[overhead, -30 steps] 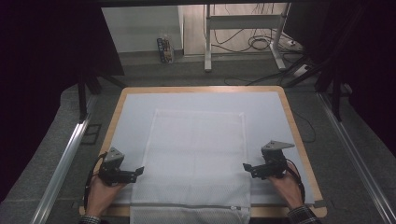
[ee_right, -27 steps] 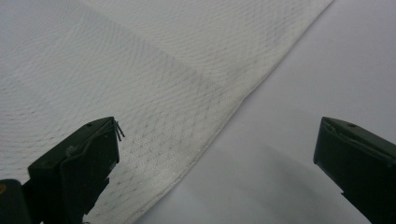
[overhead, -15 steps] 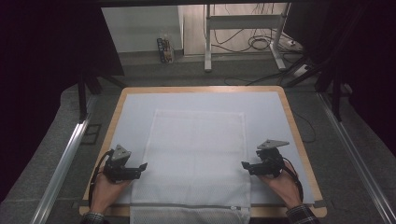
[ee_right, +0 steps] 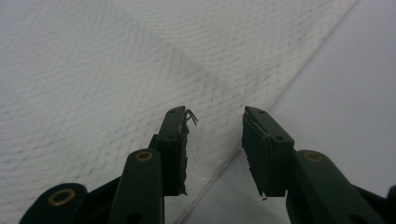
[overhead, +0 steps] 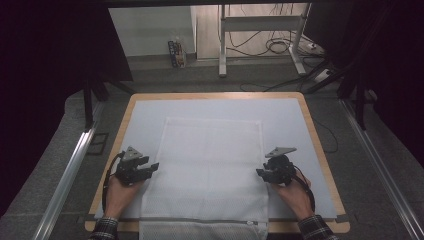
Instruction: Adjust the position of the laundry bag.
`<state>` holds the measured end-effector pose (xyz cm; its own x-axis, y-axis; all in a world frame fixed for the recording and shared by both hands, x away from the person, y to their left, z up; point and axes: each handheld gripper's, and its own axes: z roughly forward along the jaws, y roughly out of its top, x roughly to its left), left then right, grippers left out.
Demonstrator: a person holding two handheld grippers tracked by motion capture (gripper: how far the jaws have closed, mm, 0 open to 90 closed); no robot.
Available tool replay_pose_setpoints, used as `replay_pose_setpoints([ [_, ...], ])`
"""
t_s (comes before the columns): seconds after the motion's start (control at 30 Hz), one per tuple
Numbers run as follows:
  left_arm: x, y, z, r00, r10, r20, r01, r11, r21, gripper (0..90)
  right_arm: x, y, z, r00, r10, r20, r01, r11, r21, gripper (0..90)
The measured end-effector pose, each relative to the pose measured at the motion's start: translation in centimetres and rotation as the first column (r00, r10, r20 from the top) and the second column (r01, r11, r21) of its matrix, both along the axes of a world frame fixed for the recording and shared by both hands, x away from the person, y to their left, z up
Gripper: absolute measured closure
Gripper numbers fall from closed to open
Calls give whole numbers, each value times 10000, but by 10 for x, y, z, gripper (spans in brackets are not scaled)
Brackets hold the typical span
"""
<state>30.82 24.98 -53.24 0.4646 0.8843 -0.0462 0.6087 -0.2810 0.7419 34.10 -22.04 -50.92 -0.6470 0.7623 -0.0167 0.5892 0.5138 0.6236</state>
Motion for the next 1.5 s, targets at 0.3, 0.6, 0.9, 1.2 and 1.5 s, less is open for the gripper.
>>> replay_pose_setpoints([
  [0.3, 19, -16, -11, 9966, -152, -807, 167, 9997, 174, 633, 5, -3, -3, 9982, -447, -396, 449, 9990, 43, 832],
  [0.6, 25, -10, -11, 9937, 1, -1124, -50, 9991, -431, 885, 8, -4, -2, 9969, -397, -681, 418, 9987, 295, 885],
  [0.9, 34, -18, -8, 9950, -259, -967, 208, 9983, -542, 889, 14, -8, 1, 9981, -596, -177, 597, 9982, 49, 886],
  [1.2, 50, -27, -4, 9964, -445, -719, 429, 9988, -232, 885, 33, -15, 5, 9970, -768, 80, 768, 9970, -34, 885],
  [1.5, 71, -32, -3, 9958, -395, -824, 403, 9992, 71, 882, 58, -13, 7, 9968, -765, 226, 772, 9965, -309, 886],
])
